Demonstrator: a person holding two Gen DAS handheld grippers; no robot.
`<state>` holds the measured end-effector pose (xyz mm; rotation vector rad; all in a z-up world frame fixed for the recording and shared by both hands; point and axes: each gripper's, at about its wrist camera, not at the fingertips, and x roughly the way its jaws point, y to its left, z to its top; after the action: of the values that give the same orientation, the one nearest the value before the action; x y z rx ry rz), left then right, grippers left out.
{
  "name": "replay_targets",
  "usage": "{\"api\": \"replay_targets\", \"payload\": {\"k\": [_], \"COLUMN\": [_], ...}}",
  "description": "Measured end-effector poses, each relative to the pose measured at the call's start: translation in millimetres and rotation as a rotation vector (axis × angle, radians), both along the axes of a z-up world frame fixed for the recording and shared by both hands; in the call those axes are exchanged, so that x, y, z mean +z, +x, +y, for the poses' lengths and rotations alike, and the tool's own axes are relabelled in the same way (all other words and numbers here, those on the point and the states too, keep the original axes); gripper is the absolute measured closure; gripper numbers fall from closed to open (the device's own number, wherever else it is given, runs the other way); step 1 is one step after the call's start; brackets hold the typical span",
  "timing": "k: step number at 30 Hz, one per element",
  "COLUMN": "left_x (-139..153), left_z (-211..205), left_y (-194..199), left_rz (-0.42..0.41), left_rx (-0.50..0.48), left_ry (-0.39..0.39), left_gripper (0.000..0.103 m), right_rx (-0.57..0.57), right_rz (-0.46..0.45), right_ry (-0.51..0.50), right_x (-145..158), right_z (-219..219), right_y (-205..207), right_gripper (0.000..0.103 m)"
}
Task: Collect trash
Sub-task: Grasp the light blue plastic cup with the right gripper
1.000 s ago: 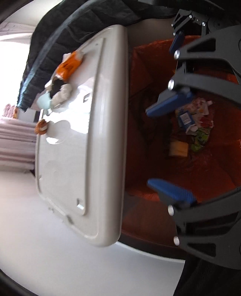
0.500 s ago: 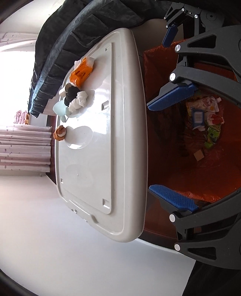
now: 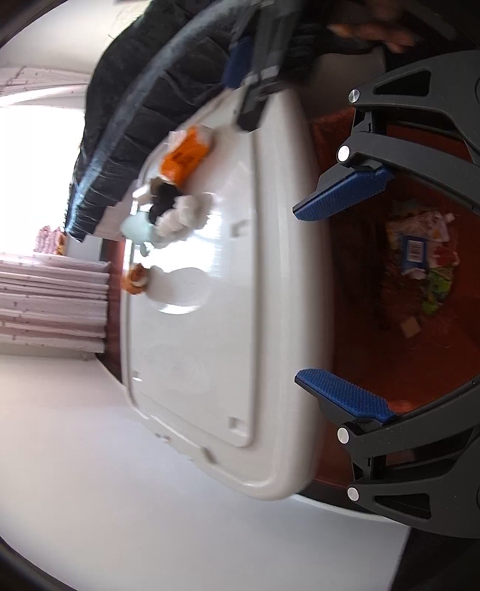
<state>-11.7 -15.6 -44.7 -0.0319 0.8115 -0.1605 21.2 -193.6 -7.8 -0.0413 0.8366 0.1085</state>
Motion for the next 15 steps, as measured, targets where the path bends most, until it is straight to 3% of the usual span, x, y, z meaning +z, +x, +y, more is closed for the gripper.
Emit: {"api": "replay_targets", "payload": {"k": [7, 15], "left_x": [25.5, 21.7], "left_z": [-0.1, -4.2], "left_y": [40.7, 81.6], "left_rz": [-0.068, -0.070], "left_rx": [0.020, 0.022], "left_ry": [-0.041, -0.048], "left_gripper": [0.023, 0.023], "right_rx": [0.071, 0.090], "right_rz": [-0.067, 0.017], "right_ry": [-0.067, -0.095], "right_x": [22.9, -2.9], "right_z": [-1.2, 0.1], "right_y": [104.9, 228.3], "right_gripper": [0.027, 0.027]}}
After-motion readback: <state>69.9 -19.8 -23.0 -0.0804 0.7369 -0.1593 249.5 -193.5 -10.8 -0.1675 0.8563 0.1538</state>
